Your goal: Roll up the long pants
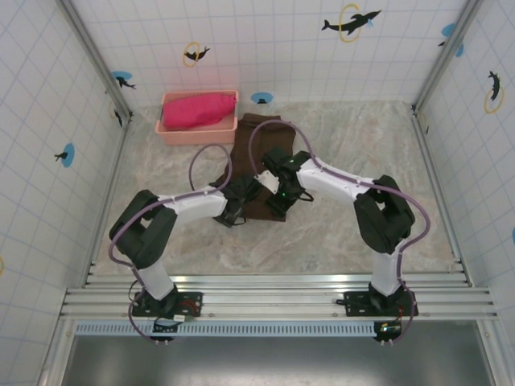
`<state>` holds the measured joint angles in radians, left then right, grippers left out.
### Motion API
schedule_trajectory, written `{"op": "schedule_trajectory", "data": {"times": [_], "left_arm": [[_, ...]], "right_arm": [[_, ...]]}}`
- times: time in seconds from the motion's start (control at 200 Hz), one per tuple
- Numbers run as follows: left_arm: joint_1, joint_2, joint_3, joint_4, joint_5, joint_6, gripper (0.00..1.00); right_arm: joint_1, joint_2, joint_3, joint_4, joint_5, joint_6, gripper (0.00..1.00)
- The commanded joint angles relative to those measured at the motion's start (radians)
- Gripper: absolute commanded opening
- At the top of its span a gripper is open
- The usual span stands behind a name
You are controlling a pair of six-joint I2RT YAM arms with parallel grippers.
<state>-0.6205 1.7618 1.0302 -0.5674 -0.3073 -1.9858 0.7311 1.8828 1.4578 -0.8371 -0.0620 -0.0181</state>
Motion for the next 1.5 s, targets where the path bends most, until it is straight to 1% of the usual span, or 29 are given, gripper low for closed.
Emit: {"op": "schedule_trajectory", "data": {"times": [0.0,0.07,0.1,0.225,0.355,0.405,0.475,0.555,0.575,0.676,0.746,1.021,1.111,1.181,1.196,1.216,1.276,1.301,1.381,1.496], "left_arm": [[0.005,0.087,0.057,-0.329,0.179,0.035,0.00],[0.017,0.109,0.082,-0.359,0.212,0.032,0.00],[0.023,0.114,0.082,-0.357,0.225,0.027,0.00],[0.049,0.141,0.094,-0.379,0.282,0.012,0.00],[0.082,0.204,0.188,-0.497,0.309,0.054,0.00],[0.096,0.224,0.210,-0.512,0.329,0.067,0.00],[0.112,0.259,0.250,-0.542,0.358,0.088,0.00],[0.113,0.315,0.334,-0.613,0.357,0.135,0.00],[0.144,0.333,0.360,-0.641,0.358,0.148,0.00],[0.160,0.426,0.483,-0.744,0.381,0.202,0.00],[0.169,0.473,0.522,-0.779,0.402,0.227,0.00],[0.184,0.513,0.558,-0.833,0.383,0.260,0.00],[0.186,0.516,0.588,-0.860,0.359,0.269,0.00],[0.187,0.516,0.598,-0.868,0.352,0.271,0.00],[0.187,0.516,0.599,-0.868,0.352,0.271,0.00],[0.187,0.516,0.601,-0.869,0.349,0.271,0.00],[0.187,0.519,0.607,-0.872,0.346,0.271,0.00],[0.187,0.521,0.609,-0.873,0.346,0.271,0.00],[0.187,0.521,0.609,-0.874,0.343,0.267,0.00],[0.186,0.512,0.610,-0.873,0.320,0.261,0.00]], "right_arm": [[-0.008,-0.147,0.013,0.008,0.106,0.025,0.82],[-0.016,-0.204,-0.007,0.025,0.143,0.041,0.87],[-0.020,-0.224,-0.015,0.027,0.154,0.046,0.88],[-0.029,-0.291,-0.068,0.037,0.176,0.052,0.88],[-0.014,-0.369,-0.164,0.070,0.218,0.065,0.87],[0.017,-0.400,-0.198,0.078,0.276,0.052,0.87],[0.088,-0.443,-0.250,0.102,0.375,0.033,0.87],[0.199,-0.474,-0.308,0.146,0.467,0.004,0.88],[0.233,-0.471,-0.315,0.148,0.501,0.001,0.88],[0.388,-0.411,-0.334,0.173,0.622,-0.021,0.88],[0.436,-0.354,-0.334,0.203,0.660,-0.013,0.89],[0.453,-0.131,-0.297,0.330,0.650,-0.002,0.90],[0.442,-0.085,-0.301,0.374,0.640,-0.007,0.90],[0.430,-0.050,-0.296,0.390,0.622,-0.007,0.88],[0.429,-0.043,-0.295,0.393,0.623,-0.008,0.85],[0.429,-0.035,-0.296,0.395,0.620,-0.008,0.78],[0.431,-0.017,-0.292,0.392,0.613,-0.004,0.45],[0.435,-0.015,-0.293,0.389,0.613,-0.001,0.36],[0.456,-0.023,-0.301,0.381,0.617,0.006,0.00],[0.480,-0.042,-0.330,0.371,0.586,0.019,0.00]]}}
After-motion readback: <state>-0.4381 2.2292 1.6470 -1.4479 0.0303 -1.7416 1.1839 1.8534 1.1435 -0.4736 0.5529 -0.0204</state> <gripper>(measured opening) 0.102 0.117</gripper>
